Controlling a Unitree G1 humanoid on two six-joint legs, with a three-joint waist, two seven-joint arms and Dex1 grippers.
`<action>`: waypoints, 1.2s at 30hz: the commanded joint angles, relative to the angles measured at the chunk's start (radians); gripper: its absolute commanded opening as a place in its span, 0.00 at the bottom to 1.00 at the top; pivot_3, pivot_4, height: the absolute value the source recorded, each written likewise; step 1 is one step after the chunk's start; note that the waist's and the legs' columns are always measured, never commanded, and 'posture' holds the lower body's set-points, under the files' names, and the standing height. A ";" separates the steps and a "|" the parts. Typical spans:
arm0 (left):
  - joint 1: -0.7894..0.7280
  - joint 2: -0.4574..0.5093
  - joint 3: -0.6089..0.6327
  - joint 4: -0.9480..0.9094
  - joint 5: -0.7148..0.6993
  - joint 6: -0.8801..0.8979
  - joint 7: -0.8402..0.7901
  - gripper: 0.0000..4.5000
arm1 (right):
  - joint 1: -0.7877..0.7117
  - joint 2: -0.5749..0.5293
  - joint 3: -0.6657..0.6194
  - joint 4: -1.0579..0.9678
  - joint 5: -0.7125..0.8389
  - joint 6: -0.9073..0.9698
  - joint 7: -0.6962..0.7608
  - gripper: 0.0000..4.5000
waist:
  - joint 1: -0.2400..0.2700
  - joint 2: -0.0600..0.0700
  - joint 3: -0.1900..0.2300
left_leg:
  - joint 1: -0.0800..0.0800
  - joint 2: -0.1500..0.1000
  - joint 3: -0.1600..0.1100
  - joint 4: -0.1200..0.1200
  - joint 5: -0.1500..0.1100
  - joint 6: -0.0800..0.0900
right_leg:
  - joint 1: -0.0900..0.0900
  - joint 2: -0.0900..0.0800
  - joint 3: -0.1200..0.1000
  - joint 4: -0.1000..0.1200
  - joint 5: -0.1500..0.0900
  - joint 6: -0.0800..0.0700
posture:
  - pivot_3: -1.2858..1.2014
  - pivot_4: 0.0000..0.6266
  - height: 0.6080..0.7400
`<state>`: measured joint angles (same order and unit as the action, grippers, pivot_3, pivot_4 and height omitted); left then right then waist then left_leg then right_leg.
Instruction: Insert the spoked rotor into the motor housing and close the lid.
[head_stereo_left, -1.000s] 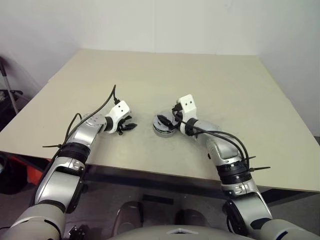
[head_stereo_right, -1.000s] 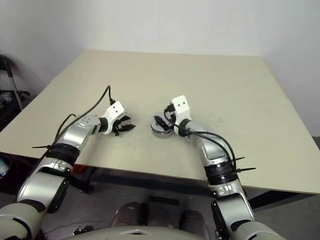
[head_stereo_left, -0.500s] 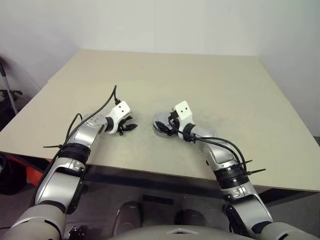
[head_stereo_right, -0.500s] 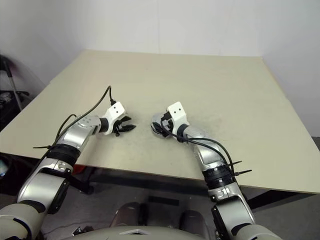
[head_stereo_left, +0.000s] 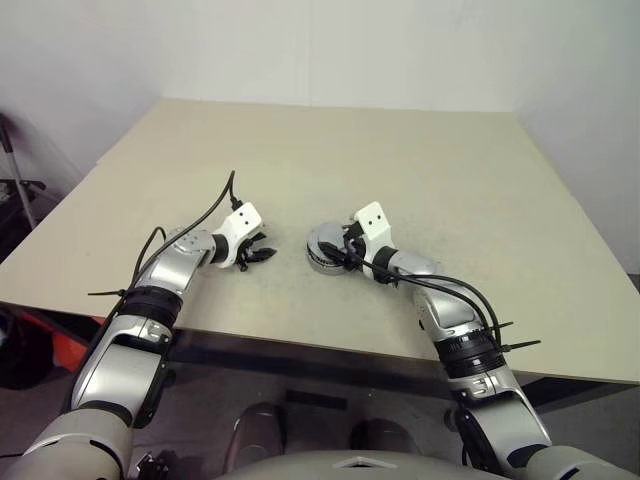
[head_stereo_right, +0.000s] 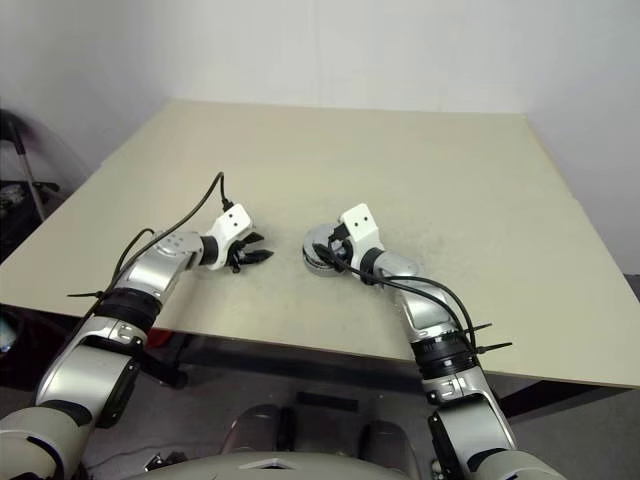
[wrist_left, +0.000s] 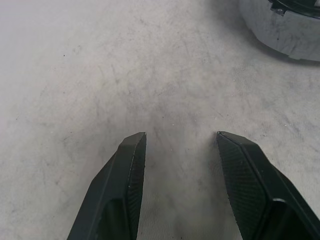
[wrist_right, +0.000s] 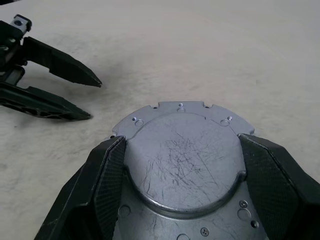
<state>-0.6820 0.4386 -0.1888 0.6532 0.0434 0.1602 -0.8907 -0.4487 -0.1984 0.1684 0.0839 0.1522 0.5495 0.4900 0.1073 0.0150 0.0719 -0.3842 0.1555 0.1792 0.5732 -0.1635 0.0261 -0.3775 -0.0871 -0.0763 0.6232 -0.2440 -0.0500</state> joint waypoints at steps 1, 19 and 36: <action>-0.013 -0.003 -0.003 -0.006 0.006 -0.012 -0.001 0.53 | -0.013 -0.010 -0.016 -0.062 0.011 -0.008 0.011 0.69 | 0.000 0.000 0.000 | 0.000 0.000 0.000 0.000 0.000 0.000 | 0.000 0.000 0.000 0.000 0.000 0.000 | 0.52 0.00 1.00; -0.003 -0.007 -0.007 -0.003 0.013 -0.019 0.001 0.53 | 0.026 -0.046 0.042 -0.048 -0.039 -0.050 0.045 0.69 | 0.002 0.000 0.000 | 0.001 0.000 0.000 0.001 0.000 0.000 | 0.002 0.000 0.000 0.000 0.000 0.000 | 0.52 0.00 1.00; 0.005 -0.009 -0.006 -0.011 0.011 -0.010 0.006 0.53 | 0.052 -0.069 0.056 -0.065 -0.035 -0.039 0.074 0.69 | 0.005 0.000 0.000 | 0.002 0.000 0.000 0.002 -0.001 0.001 | 0.005 0.000 0.000 -0.001 0.000 0.000 | 0.52 0.00 1.00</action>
<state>-0.6816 0.4279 -0.1933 0.6571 0.0480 0.1520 -0.8852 -0.4082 -0.2578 0.2126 0.0449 0.1175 0.5060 0.5444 0.1123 0.0147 0.0717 -0.3819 0.1553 0.1788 0.5750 -0.1644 0.0274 -0.3727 -0.0875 -0.0767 0.6221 -0.2441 -0.0500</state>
